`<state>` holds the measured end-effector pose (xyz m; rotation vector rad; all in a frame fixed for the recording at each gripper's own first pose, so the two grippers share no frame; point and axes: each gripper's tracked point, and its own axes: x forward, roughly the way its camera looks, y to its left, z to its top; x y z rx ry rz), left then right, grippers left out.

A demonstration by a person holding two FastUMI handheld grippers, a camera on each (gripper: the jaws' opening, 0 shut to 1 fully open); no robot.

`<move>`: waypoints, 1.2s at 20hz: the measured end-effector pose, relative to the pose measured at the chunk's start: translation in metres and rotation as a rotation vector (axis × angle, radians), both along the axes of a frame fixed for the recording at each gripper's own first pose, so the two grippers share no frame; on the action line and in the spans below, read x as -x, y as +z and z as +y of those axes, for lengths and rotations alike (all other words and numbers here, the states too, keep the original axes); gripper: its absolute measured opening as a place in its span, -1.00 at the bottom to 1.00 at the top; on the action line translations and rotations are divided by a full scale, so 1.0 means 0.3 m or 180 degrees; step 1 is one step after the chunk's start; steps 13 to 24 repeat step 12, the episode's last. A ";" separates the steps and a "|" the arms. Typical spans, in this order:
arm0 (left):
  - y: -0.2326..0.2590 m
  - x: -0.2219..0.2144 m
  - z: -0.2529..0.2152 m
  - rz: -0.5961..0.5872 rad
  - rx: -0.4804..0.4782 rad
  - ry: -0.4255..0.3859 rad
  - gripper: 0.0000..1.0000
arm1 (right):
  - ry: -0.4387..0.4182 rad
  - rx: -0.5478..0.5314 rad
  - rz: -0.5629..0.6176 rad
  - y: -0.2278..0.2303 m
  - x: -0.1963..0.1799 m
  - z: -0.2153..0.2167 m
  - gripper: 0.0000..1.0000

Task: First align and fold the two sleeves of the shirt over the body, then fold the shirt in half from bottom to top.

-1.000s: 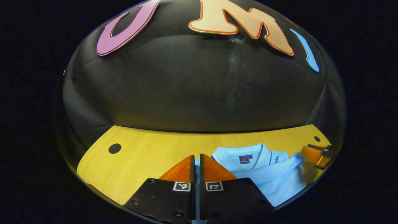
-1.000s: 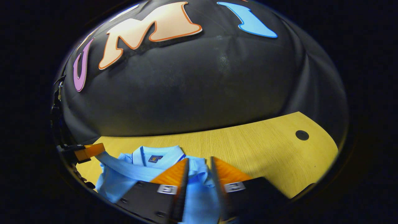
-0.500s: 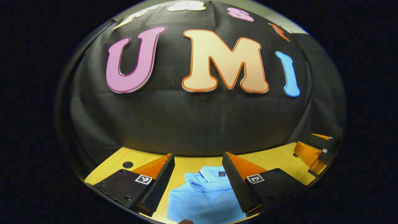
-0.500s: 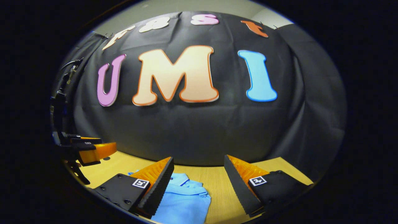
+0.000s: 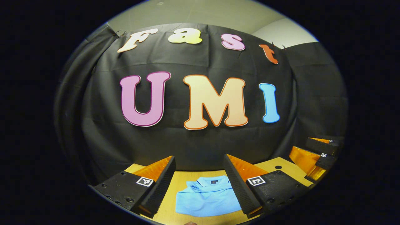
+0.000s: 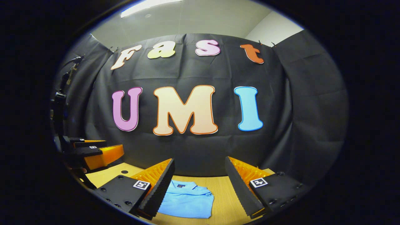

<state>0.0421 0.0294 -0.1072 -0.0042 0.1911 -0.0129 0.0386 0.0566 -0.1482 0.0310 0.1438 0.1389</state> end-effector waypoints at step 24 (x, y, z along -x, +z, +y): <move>0.086 0.362 0.058 -0.0015 -0.0050 0.0055 0.85 | -0.0002 0.0044 -0.0043 0.106 0.318 0.025 0.99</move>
